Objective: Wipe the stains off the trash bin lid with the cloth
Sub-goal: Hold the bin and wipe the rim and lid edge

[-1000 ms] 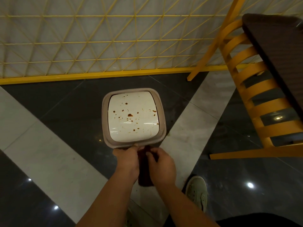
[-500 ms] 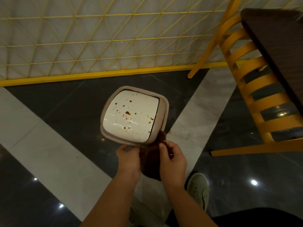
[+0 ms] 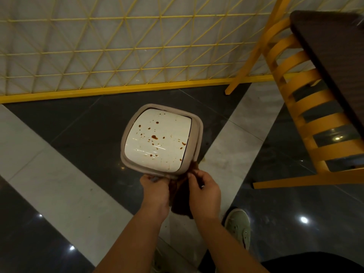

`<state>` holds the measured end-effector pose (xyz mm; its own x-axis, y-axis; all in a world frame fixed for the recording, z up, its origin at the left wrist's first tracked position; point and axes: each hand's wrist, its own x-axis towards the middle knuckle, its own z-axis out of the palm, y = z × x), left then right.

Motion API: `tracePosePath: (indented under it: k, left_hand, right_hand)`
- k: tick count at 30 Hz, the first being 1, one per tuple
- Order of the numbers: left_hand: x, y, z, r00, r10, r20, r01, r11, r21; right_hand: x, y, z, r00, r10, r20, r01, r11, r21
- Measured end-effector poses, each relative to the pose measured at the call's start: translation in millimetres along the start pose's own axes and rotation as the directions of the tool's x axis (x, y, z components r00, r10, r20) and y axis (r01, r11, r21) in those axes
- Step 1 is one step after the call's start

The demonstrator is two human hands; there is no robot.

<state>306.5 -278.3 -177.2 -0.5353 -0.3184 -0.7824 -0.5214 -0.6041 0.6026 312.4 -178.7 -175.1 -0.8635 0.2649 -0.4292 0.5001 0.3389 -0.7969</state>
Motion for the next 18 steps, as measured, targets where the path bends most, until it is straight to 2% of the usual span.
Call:
tracePosePath:
  k: [4, 8, 12, 18]
  left_hand:
    - [1.0, 2.9, -2.7, 0.999, -0.011, 0.051, 0.011, 1.0, -0.013]
    - [2.7, 5.0, -1.8, 0.999, 0.001, 0.044, -0.001, 1.0, 0.0]
    - [3.4, 2.7, -1.9, 1.0, 0.005, 0.03, -0.006, 1.0, 0.008]
    - [3.5, 5.4, -8.0, 0.995, 0.034, 0.09, -0.038, 0.998, 0.049]
  right_hand:
    - [22.2, -2.9, -6.2, 0.997, -0.08, 0.007, 0.08, 0.983, -0.165]
    - [64.6, -24.5, -11.6, 0.983, -0.184, -0.012, 0.172, 0.936, -0.308]
    - [57.1, -23.1, -3.9, 0.984, -0.16, -0.08, 0.135, 0.957, -0.256]
    - [12.6, 2.2, -1.9, 0.997, -0.076, 0.018, 0.078, 0.979, -0.186]
